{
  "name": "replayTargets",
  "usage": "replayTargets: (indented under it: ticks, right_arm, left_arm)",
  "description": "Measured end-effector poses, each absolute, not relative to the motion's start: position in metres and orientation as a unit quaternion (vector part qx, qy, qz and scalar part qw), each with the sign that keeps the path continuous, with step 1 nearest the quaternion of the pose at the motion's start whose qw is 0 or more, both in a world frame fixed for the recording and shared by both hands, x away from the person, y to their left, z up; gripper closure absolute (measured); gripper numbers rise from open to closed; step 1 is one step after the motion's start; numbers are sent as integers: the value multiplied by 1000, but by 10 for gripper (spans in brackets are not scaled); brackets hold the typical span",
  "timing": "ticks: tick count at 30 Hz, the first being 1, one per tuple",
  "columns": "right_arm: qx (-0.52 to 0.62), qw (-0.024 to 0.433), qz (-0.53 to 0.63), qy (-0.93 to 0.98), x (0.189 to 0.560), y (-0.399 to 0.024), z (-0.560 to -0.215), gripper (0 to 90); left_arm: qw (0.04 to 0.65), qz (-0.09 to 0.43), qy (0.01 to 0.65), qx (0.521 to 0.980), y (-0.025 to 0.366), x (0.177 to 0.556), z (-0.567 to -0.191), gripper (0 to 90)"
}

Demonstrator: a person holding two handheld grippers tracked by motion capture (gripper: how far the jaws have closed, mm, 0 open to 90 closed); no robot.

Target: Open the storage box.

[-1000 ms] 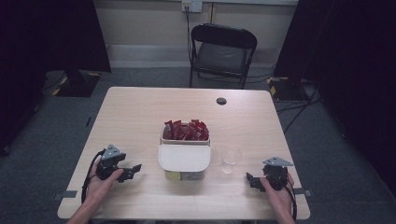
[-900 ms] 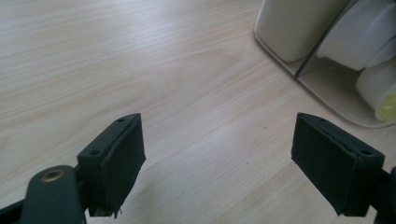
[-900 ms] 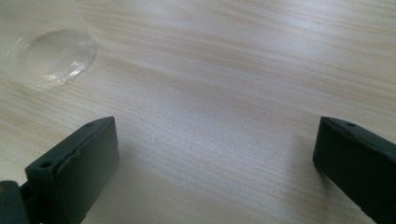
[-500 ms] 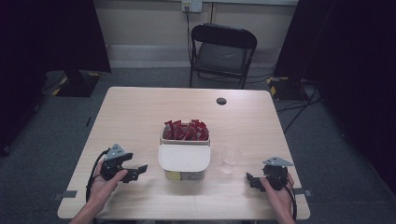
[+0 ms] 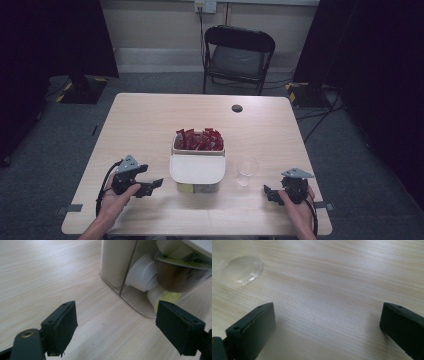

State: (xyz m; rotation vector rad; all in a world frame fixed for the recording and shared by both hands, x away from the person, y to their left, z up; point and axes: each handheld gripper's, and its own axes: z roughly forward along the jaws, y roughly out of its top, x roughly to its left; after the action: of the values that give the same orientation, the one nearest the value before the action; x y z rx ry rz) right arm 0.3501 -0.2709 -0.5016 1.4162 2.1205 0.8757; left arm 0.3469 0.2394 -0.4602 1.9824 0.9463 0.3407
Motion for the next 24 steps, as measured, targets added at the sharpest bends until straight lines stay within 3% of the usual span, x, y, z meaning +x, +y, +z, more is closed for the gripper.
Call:
replayTargets:
  ticks: [24]
  right_arm:
    - [511, 220, 317, 768, 350, -271, -502, 0]
  left_arm:
    - [480, 110, 349, 797, 218, 342, -449, 164]
